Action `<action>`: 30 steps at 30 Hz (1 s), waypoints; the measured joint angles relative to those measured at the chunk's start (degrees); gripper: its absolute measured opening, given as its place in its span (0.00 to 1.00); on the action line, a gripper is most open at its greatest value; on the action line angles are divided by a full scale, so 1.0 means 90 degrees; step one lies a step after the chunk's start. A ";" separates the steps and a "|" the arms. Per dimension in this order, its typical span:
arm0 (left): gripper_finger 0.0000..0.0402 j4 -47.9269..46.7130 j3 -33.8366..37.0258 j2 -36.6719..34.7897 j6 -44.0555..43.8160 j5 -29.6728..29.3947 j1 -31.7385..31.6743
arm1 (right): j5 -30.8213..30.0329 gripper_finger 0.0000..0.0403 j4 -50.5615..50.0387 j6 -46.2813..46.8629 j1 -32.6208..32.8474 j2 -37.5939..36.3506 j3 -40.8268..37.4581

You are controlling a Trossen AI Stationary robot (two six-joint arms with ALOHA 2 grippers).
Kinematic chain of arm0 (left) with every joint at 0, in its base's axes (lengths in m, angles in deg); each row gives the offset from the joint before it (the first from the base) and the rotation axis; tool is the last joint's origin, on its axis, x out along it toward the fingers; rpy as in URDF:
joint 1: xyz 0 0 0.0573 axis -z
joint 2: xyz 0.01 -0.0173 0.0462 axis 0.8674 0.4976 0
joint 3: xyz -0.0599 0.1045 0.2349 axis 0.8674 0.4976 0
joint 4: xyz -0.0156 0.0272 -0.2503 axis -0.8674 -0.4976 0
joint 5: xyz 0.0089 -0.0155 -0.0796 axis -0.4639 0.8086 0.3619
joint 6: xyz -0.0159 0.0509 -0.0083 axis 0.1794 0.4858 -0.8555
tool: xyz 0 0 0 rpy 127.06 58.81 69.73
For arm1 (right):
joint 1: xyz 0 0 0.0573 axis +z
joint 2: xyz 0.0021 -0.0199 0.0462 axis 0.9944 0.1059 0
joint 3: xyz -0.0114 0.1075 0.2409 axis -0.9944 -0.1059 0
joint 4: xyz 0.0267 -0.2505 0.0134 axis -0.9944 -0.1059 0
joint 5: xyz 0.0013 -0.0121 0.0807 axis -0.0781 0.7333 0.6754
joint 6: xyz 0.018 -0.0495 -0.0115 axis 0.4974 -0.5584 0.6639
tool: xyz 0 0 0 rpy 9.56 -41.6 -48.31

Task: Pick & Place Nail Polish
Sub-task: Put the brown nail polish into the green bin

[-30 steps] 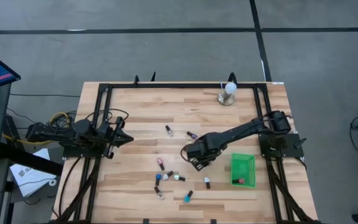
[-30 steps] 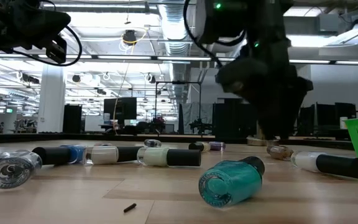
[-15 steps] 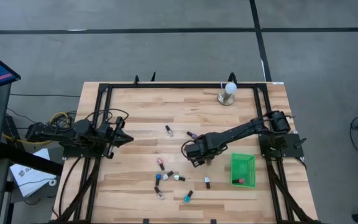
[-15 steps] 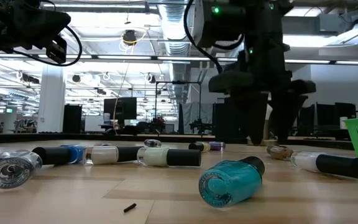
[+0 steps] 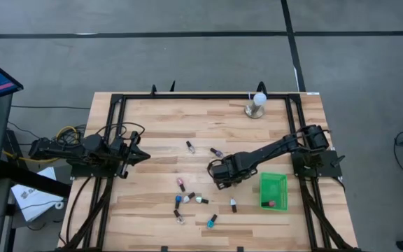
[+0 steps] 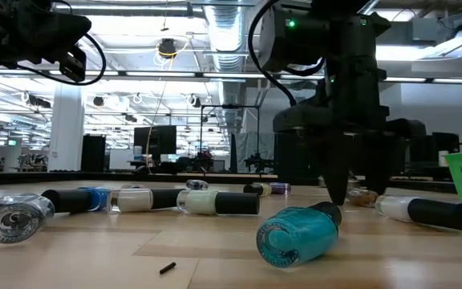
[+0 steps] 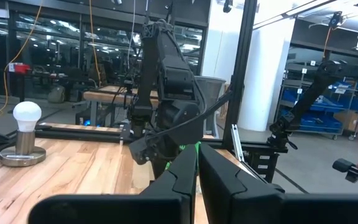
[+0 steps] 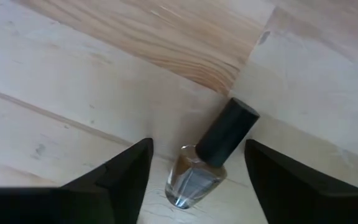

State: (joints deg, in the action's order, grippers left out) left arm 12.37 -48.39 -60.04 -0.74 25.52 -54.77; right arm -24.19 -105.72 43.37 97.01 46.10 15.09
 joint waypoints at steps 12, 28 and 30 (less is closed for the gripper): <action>0.03 0.0000 -0.0002 0.0000 0.0002 0.0000 0.0000 | 0.0008 0.26 0.0110 -0.0276 0.0001 0.0019 -0.0007; 0.03 -0.0003 0.0000 0.0000 0.0002 0.0000 0.0000 | -0.0002 0.19 0.0090 -0.1424 -0.0230 0.0085 0.0375; 0.03 -0.0001 -0.0001 0.0000 0.0002 0.0000 0.0000 | -0.0027 0.16 -0.0017 -0.1615 -0.0245 0.0075 0.0435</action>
State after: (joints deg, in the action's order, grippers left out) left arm 12.36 -48.40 -60.04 -0.72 25.52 -54.77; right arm -24.44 -105.88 28.83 94.81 46.78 19.01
